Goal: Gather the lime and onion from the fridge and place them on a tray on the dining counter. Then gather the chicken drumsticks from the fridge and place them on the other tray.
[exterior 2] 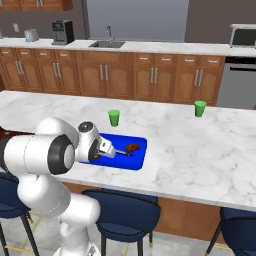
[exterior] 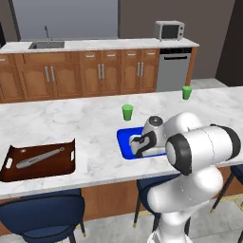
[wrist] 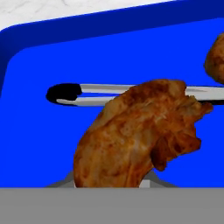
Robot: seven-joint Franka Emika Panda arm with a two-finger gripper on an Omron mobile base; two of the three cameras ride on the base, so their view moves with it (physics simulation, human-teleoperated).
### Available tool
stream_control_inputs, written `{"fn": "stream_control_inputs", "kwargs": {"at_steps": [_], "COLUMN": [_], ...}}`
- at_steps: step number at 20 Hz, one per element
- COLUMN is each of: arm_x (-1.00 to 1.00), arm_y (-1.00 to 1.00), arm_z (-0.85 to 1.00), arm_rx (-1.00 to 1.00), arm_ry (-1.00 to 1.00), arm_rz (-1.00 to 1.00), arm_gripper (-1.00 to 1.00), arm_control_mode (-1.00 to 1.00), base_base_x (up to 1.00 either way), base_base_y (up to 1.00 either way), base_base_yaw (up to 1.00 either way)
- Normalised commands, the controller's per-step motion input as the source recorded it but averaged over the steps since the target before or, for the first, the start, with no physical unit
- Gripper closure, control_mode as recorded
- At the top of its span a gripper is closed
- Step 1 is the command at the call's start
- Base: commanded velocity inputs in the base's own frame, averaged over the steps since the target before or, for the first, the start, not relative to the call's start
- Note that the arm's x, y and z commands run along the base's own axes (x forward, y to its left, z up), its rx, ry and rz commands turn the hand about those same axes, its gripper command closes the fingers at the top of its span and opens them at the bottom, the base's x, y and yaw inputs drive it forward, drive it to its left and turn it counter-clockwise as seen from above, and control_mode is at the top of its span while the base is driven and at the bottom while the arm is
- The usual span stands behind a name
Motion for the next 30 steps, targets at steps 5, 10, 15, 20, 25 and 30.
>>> {"fn": "stream_control_inputs", "kwargs": {"at_steps": [5, 10, 15, 20, 25, 30], "arm_x": [0.19, 0.21, 0.11, -0.01, -0.02, -0.19], "arm_y": [0.01, 0.04, 0.05, 0.01, 0.0, 0.0], "arm_z": [-0.26, -0.3, -0.28, -0.02, 0.16, 0.38], "arm_rx": [0.0, 0.0, 0.0, 0.01, 0.01, 0.01], "arm_ry": [0.0, 0.0, 0.0, 0.0, 0.0, -0.01], "arm_rz": [0.0, 0.0, 0.0, 0.0, 0.0, 0.0], "arm_gripper": [1.0, 1.0, -1.0, -1.0, -1.0, -1.0], "arm_control_mode": [-1.0, -1.0, -1.0, -1.0, -1.0, -1.0], "base_base_x": [0.0, 0.0, 0.0, 0.0, 0.0, 0.0], "base_base_y": [0.0, 0.0, 0.0, 0.0, 0.0, 0.0], "base_base_yaw": [0.0, 0.0, 0.0, 0.0, 0.0, 0.0]}}
